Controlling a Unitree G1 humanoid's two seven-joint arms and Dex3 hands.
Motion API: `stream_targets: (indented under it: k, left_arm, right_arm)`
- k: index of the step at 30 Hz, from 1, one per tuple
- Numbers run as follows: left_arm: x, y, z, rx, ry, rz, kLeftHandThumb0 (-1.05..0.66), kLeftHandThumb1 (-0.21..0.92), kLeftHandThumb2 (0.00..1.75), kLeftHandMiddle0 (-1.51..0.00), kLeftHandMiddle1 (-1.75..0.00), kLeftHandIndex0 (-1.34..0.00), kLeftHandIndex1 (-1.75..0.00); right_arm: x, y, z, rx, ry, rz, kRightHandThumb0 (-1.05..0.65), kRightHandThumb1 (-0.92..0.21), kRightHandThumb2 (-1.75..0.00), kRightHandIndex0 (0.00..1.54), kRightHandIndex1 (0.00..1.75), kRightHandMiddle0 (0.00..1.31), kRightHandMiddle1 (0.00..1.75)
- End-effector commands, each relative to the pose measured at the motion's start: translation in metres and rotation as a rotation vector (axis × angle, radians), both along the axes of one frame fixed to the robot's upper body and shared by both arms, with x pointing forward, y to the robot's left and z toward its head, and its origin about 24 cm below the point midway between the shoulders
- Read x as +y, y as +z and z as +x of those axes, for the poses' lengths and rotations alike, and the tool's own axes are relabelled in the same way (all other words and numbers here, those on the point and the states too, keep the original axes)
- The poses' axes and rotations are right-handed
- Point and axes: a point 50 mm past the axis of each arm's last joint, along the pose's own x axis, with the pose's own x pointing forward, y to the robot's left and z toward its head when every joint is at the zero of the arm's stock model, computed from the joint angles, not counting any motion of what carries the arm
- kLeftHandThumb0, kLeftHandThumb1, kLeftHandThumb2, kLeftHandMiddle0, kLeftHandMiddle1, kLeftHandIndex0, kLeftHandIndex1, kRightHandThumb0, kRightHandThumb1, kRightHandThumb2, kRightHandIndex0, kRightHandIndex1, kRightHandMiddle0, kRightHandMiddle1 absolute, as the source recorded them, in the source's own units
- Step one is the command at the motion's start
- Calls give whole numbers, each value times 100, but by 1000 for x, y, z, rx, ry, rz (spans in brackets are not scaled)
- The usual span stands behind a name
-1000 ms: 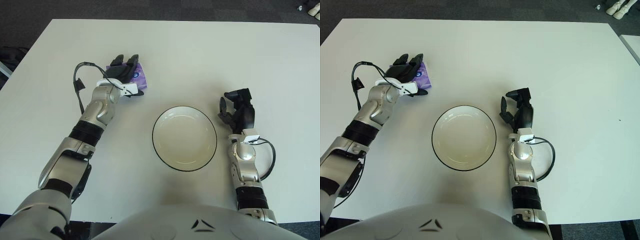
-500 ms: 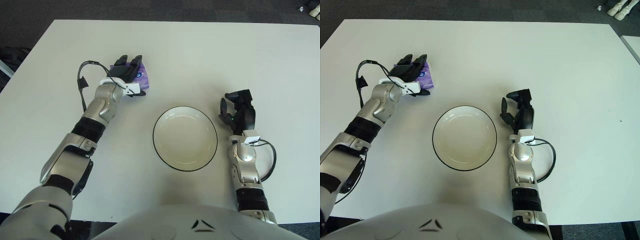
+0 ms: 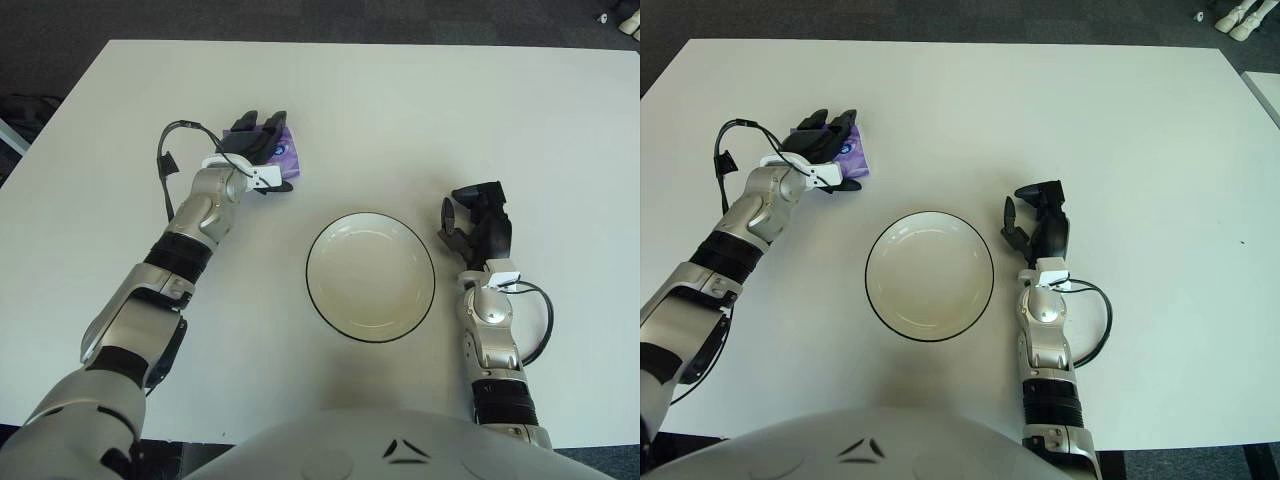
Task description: Put the tissue paper into the plate.
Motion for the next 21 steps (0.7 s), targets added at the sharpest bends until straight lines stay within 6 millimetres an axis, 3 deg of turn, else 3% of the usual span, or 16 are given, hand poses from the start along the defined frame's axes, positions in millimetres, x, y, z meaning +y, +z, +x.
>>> stream_targets:
  k: [1,9,10,11,13,16,19,21]
  left_arm:
    - [-11,-65,-24,326,-58,10,-95,53,63,0,0,0,0]
    - [-9,-71,-22,372,-56,38,-82,43,79,-3,-2,0,-3]
    - [-8,-74,-22,368,-50,36,-79,41,82,-5,-9,0,-5]
    - [-8,-76,-22,365,-45,34,-76,39,84,-4,-25,0,-15]
    - [-7,-80,-22,358,-37,27,-68,35,90,-1,-73,0,-46]
    - [-5,-82,-22,333,-21,2,-59,29,98,-2,-119,0,-84]
    - [-4,-83,-22,315,-7,-20,-50,24,108,-13,-154,0,-133]
    - [-4,-84,-22,302,7,-35,-46,23,112,-22,-164,-1,-151]
  right_arm:
    - [-2,-26,-12,144,-19,16,-38,-71,-83,60,124,32,175]
    - [-2,-26,-12,157,-23,20,-38,-70,-84,60,124,33,175]
    - [-2,-25,-13,153,-22,21,-38,-70,-83,60,124,33,175]
    - [-2,-25,-13,151,-22,23,-38,-70,-83,60,124,32,175]
    - [-2,-25,-13,145,-21,24,-38,-71,-82,60,125,32,175]
    - [-1,-24,-14,135,-18,22,-38,-71,-82,59,124,32,175]
    - [-1,-24,-14,124,-16,17,-38,-70,-83,59,123,32,175]
    - [-1,-24,-14,123,-16,11,-38,-70,-84,59,121,33,175]
